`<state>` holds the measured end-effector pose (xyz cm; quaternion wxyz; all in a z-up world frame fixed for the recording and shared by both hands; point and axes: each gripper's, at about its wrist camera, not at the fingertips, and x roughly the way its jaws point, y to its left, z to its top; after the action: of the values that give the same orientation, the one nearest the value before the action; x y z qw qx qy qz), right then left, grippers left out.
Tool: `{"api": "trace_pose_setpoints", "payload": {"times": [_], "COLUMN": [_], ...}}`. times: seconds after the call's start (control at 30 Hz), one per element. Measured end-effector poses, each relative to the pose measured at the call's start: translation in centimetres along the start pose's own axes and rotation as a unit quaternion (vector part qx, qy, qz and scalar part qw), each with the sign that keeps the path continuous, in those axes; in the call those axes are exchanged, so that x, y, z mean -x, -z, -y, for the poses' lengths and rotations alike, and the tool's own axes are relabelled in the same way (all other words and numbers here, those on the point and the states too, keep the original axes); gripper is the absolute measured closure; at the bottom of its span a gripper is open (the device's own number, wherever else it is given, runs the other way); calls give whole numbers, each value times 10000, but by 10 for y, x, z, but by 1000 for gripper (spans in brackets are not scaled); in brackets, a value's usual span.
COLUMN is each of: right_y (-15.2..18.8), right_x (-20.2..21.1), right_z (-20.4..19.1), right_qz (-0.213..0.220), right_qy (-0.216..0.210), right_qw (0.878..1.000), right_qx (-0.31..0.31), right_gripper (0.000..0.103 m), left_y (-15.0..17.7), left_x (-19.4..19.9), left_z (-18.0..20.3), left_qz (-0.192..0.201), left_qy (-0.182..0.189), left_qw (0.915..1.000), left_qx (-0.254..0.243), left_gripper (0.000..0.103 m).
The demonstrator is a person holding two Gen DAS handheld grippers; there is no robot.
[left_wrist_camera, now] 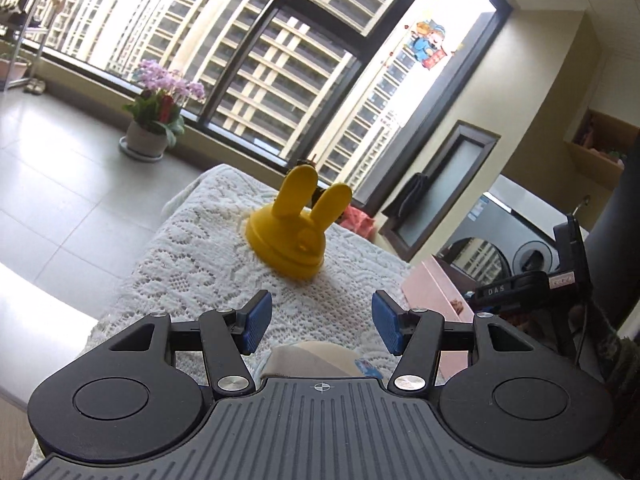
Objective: Organize soft objects
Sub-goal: 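Grasp the yellow rabbit toy with the right tool while the left grasps the beige case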
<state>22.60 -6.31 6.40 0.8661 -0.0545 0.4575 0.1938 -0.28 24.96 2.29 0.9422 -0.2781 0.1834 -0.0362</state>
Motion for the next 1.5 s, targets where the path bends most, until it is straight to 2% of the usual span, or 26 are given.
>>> {"api": "trace_pose_setpoints", "payload": {"times": [0.13, 0.17, 0.2, 0.23, 0.27, 0.3, 0.33, 0.4, 0.43, 0.53, 0.67, 0.77, 0.8, 0.83, 0.87, 0.93, 1.03, 1.1, 1.2, 1.3, 1.4, 1.5], "right_y": [8, 7, 5, 2, -1, -2, -3, -7, -11, -16, -21, -29, -31, -31, -32, -30, -16, -1, 29, 77, 131, 175], "right_x": [23, 33, 42, 56, 65, 70, 76, 71, 62, 28, -24, -57, -64, -69, -67, -54, -16, 25, 74, 119, 146, 157], "right_z": [-5, -9, -14, -21, -28, -34, -45, -66, -83, -125, -179, -201, -204, -205, -203, -199, -191, -172, -140, -96, -55, -17], "right_qz": [282, 435, 612, 926, 1208, 1416, 1694, 1768, 1625, 1261, 895, 545, 409, 328, 292, 209, 474, 686, 749, 937, 1114, 1118], "right_qy": [141, 194, 204, 169, 114, 52, -73, -359, -602, -958, -921, -734, -660, -565, -743, -854, -852, -1010, -1200, -1124, -858, -739], "right_qw": [9992, 9983, 9972, 9946, 9917, 9892, 9852, 9833, 9844, 9858, 9846, 9880, 9894, 9908, 9903, 9893, 9865, 9827, 9813, 9811, 9824, 9873], "right_qx": [244, 325, 390, 441, 429, 380, 264, 228, 302, 553, 1188, 1245, 1231, 1186, 1136, 1165, 1317, 1392, 1304, 1263, 1225, 857], "right_gripper": [81, 73, 49, 32, 7, 0, 0, 0, 0, 0, 0, 2, 12, 17, 31, 50, 51, 51, 50, 49, 48, 48], "left_y": [3, 4, 4, 3, 4, 4, 4, 3, 3, 1, 0, 0, 0, 0, 0, 0, 0, 0, 0, 3, 8, 12], "left_x": [-3, -3, -2, -1, 0, 1, 2, 6, 8, 15, 16, 14, 14, 14, 15, 16, 16, 17, 12, 11, 15, 18], "left_z": [-1, -2, -1, -1, -2, -3, -4, -6, -7, -15, -24, -25, -25, -25, -25, -25, -27, -27, -27, -15, -3, 0], "left_qz": [-101, -111, -94, -59, -21, 4, 26, 126, 201, 385, 388, 309, 295, 280, 271, 277, 271, 249, -24, -463, -750, -891], "left_qy": [-2, -30, -49, -57, -65, -86, -116, -258, -342, -483, -515, -528, -522, -508, -498, -474, -456, -432, -207, -68, -274, -386], "left_qw": [9999, 9999, 9999, 9999, 9999, 9999, 9999, 9994, 9990, 9972, 9960, 9961, 9962, 9964, 9964, 9964, 9958, 9957, 9959, 9963, 9958, 9941], "left_qx": [51, 51, 55, 68, 92, 110, 124, 173, 214, 412, 624, 633, 624, 621, 625, 651, 744, 781, 884, 717, 455, 483], "left_gripper": [43, 43, 43, 43, 43, 43, 43, 43, 43, 43, 43, 43, 43, 43, 43, 43, 43, 43, 43, 43, 43, 43]}}
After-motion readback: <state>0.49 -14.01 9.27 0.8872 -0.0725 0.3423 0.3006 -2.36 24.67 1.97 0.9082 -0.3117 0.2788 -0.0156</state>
